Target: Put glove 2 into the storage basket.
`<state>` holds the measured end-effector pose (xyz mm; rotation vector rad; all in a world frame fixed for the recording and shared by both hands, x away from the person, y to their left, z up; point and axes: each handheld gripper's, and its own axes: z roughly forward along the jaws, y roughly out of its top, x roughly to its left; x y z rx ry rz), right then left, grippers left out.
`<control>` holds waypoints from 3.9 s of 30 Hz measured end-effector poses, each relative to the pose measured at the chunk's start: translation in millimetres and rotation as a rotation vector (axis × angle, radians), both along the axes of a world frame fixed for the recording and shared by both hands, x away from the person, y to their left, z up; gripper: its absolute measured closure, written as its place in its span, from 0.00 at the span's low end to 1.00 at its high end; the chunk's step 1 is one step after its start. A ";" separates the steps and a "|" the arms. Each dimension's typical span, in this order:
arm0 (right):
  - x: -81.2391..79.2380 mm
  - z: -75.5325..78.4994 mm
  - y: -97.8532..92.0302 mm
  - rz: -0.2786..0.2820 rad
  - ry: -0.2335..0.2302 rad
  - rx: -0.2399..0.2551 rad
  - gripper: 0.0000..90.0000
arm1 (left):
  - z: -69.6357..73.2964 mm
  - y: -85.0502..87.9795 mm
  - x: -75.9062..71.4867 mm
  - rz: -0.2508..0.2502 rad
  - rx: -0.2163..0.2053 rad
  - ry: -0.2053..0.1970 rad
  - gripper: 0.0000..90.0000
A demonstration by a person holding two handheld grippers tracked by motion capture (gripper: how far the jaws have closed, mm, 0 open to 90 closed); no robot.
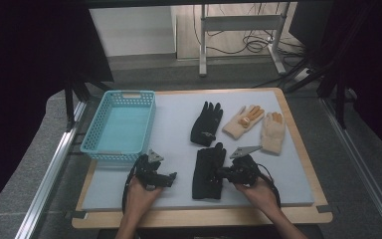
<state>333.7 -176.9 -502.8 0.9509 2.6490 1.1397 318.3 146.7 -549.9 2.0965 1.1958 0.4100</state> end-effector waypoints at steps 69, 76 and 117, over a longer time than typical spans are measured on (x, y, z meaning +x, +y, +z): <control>195.5 -8.1 66.4 -0.209 -0.193 -0.109 0.55 | 0.0 0.3 0.1 -0.001 0.000 0.003 0.02; 204.1 -23.3 73.0 -0.186 -0.176 -0.128 0.69 | -0.1 0.2 0.1 0.000 -0.002 0.002 0.02; 124.6 79.7 37.6 -0.107 -0.093 0.129 0.98 | -0.3 0.2 0.3 -0.003 -0.001 -0.001 0.02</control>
